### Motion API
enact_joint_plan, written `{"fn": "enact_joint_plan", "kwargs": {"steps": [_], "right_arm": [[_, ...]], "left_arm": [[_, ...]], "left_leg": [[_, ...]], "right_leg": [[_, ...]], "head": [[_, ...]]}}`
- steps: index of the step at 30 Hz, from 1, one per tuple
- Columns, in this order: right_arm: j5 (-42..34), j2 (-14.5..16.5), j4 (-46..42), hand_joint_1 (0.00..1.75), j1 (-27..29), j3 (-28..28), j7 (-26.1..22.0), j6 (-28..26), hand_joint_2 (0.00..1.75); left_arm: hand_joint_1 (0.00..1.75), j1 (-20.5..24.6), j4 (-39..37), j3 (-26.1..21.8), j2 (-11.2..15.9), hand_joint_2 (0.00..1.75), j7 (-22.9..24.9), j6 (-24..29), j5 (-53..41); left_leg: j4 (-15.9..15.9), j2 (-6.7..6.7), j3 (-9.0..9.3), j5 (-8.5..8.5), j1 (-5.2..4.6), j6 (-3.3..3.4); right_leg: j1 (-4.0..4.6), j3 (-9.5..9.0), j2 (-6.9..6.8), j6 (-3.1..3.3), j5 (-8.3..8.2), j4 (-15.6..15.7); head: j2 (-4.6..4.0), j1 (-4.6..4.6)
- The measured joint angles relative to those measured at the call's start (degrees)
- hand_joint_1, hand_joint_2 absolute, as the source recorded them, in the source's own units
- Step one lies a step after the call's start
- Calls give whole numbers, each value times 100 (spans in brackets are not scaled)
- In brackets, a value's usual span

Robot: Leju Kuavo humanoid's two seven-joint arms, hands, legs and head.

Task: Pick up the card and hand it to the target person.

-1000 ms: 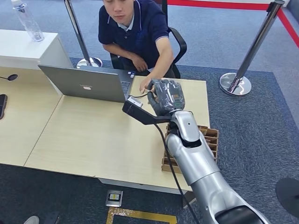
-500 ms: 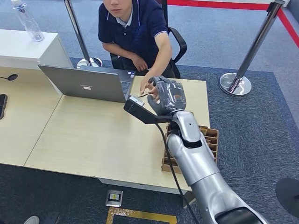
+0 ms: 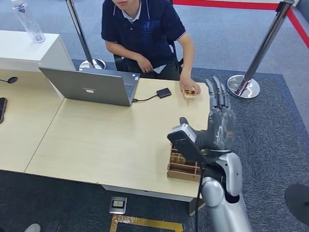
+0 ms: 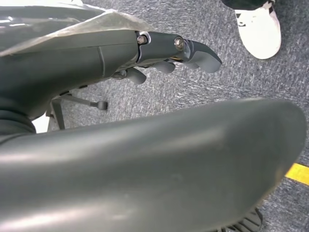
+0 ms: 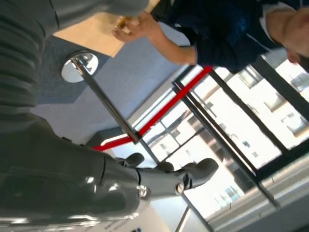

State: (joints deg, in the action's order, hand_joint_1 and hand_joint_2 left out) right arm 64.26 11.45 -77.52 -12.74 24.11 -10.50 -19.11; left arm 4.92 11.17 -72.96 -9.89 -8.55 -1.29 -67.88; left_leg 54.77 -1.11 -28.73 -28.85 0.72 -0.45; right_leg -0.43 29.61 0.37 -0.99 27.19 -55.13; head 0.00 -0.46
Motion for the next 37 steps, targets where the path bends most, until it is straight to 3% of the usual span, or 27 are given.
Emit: {"fn": "enact_joint_plan", "kwargs": {"steps": [9,12,15,19,24,27,30,34,37], "right_arm": [[-1756,-308,-2540,0,2099,-891,-757,514,175],[-2143,-255,-2942,0,2621,-1502,-810,837,175],[-2525,-39,-2908,0,2904,-2519,-888,1453,175],[-2098,207,-1674,0,2578,-4583,-865,1821,175],[-1651,-187,1502,0,1720,-6936,-562,1029,175],[-1448,-455,3208,0,1419,-7713,-94,735,175],[-1218,-540,4379,0,1213,-8079,564,782,175],[-819,-422,5428,0,1029,-8205,1583,1127,0],[-671,-301,5827,0,956,-8206,1763,1293,0]], "left_arm": [[0,12,0,-38,-5,0,198,52,88],[0,13,-1,-58,-14,0,265,81,109],[0,9,-1,-90,-33,0,283,93,122],[0,-11,-2,-123,-70,0,271,98,131],[0,-18,-3,-149,-102,0,203,123,167],[0,-3,-4,-153,-105,0,197,126,172],[0,7,-4,-154,-106,0,201,126,154],[0,5,-4,-153,-108,0,203,96,45],[0,7,-4,-152,-108,0,197,82,-19]], "left_leg": [[0,-4,2,-6,0,0],[-1,-4,3,-6,0,-1],[-1,-3,4,-6,-1,-1],[0,-6,7,-3,-2,5],[0,-15,11,-3,-10,14],[-1,-11,12,-6,-10,13],[-5,-7,15,-6,-2,11],[-7,-5,14,-2,10,3],[-7,-5,15,0,9,1]], "right_leg": [[0,-1,0,-1,2,2],[0,-3,0,-2,3,3],[0,-5,0,-1,2,3],[0,-15,0,-7,-2,9],[0,-26,0,-20,-3,17],[-2,-23,0,-19,-1,16],[-3,-20,0,-14,2,14],[3,-19,0,-3,4,7],[4,-17,0,0,5,1]], "head": [[0,0],[0,1],[0,-1],[0,0],[0,3],[0,0],[0,-1],[0,1],[0,1]]}}
